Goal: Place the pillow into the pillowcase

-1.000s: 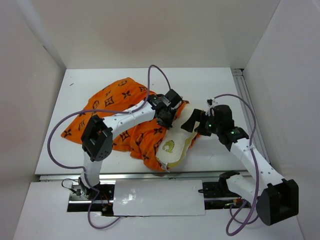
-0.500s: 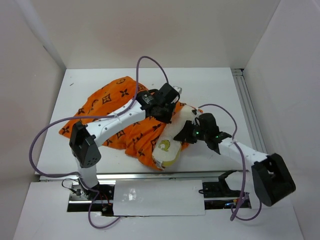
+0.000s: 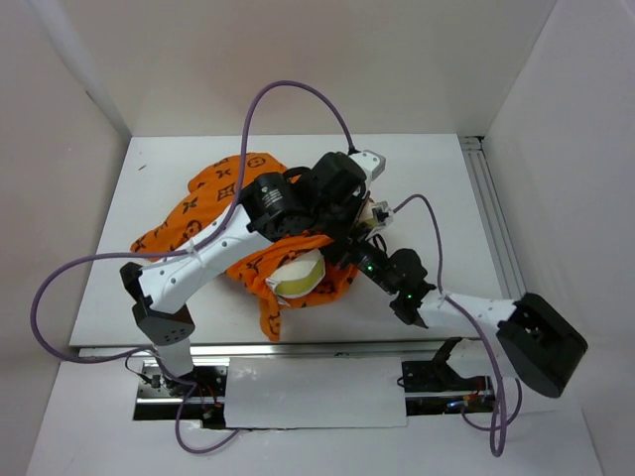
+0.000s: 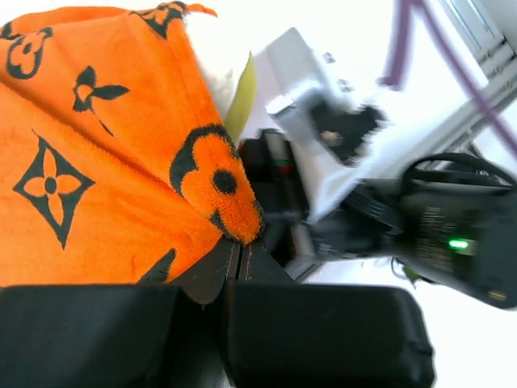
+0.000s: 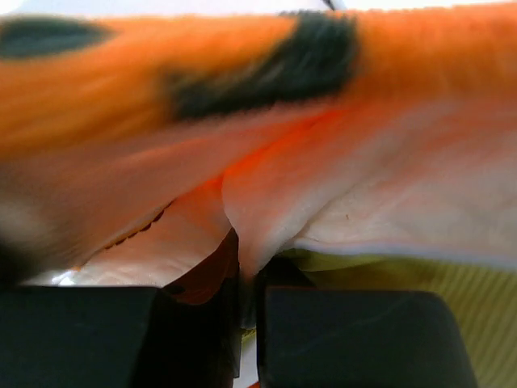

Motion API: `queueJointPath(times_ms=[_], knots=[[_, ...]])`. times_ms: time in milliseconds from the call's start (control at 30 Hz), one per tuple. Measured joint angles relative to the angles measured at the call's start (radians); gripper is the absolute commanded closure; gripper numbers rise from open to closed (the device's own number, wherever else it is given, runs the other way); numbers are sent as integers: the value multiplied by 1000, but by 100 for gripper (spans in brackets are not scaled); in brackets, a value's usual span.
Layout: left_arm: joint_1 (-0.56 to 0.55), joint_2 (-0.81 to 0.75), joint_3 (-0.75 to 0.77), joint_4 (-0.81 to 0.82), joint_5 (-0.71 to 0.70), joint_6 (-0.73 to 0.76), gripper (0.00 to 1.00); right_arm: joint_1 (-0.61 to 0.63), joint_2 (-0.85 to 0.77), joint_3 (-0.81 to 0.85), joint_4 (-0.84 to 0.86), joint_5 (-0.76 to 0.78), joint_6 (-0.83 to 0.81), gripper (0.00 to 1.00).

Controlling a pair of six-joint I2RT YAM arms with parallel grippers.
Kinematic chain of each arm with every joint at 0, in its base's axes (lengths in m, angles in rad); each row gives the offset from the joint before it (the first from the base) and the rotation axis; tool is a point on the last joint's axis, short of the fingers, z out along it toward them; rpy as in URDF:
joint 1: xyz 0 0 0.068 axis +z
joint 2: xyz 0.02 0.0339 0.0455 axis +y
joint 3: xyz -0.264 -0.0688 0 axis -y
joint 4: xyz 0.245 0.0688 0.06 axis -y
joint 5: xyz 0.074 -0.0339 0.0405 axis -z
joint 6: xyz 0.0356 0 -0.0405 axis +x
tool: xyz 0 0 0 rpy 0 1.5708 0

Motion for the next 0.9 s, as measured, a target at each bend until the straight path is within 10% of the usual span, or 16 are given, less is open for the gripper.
queueJointPath(times_ms=[200,633,900], knots=[[-48,-18,-3,-62,-48,-6,100,46,245,10,239,177,15,100],[-65,-61,-154,-22,-136,-44,97,29,396,142,132,294,-11,98],[-44,8,-235,65,-88,-86,78,-108,183,69,-329,119,10,21]])
